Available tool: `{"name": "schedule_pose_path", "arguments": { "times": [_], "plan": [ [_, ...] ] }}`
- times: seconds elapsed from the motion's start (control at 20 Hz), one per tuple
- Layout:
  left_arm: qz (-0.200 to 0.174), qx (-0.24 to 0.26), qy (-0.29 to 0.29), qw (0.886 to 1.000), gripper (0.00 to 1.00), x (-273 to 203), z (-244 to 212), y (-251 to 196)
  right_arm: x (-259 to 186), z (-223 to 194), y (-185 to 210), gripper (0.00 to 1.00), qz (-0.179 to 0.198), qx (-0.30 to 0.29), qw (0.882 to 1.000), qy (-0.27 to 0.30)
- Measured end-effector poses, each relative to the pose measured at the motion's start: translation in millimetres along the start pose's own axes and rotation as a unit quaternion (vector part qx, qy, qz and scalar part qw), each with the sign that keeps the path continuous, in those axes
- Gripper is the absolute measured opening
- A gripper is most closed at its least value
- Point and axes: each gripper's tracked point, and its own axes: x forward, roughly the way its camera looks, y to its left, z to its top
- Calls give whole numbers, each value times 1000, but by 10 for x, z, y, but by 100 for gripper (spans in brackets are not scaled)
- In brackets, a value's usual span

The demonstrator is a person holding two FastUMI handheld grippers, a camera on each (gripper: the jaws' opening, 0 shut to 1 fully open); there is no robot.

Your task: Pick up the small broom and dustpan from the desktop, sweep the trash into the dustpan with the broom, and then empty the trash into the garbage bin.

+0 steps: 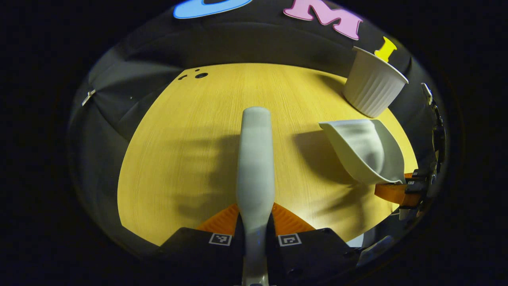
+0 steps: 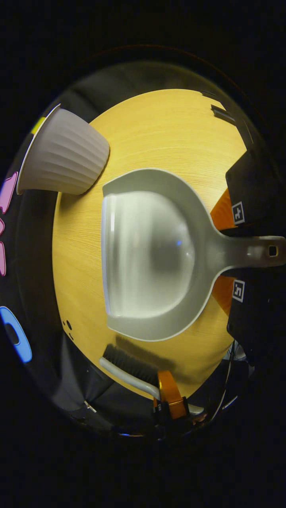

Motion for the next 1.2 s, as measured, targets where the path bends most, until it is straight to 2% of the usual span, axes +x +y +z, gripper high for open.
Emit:
{"name": "schedule_pose_path", "arguments": {
  "times": [0.05, 0.25, 0.35, 0.4, 0.45, 0.55, 0.6, 0.7, 0.75, 0.8, 0.85, 0.95, 1.05, 1.1, 1.2],
  "plan": [
    [10, 13, 3, 1000, 28, 39, 26, -4, 17, -9, 13, 35, 3, -1, 1000, 7],
    [25, 45, 16, 999, 29, 148, 81, -62, 67, -46, 81, 36, 14, 8, 999, 30],
    [29, 43, 24, 998, 29, 206, 53, -71, 77, -62, 79, 36, 10, 5, 999, 37],
    [35, 40, 29, 998, 29, 275, 33, -41, 102, -65, 96, 41, 8, -2, 999, 36],
    [41, 36, 34, 998, 29, 308, 2, -17, 104, -62, 108, 36, 8, -7, 999, 37],
    [42, 20, 40, 998, 27, 333, -54, -30, 105, -61, 145, 37, 20, -9, 999, 39],
    [42, 13, 44, 998, 32, 316, -74, -51, 112, -66, 145, 39, 25, -7, 999, 42],
    [44, 8, 44, 998, 31, 277, -88, -48, 96, -51, 164, 43, 34, -4, 998, 48],
    [43, 7, 39, 998, 37, 266, -57, -57, 85, -34, 187, 46, 43, 0, 998, 49],
    [40, 6, 33, 999, 40, 233, -25, -103, 64, -36, 210, 63, 48, 2, 998, 48],
    [39, 7, 25, 999, 51, 186, 18, -111, 27, -7, 189, 70, 47, 2, 998, 43],
    [25, 3, 3, 1000, 78, 81, 81, -161, -55, 84, 172, 100, 49, -2, 998, 24],
    [14, -7, -20, 1000, 96, -107, 139, -219, -221, 145, 145, 99, 44, -4, 999, 0],
    [10, -13, -34, 999, 99, -209, 171, -245, -335, 181, 145, 99, 42, -3, 999, -14],
    [6, -17, -76, 997, 98, -478, 263, -290, -593, 333, 136, 100, 38, -2, 997, -60]
  ]
}}
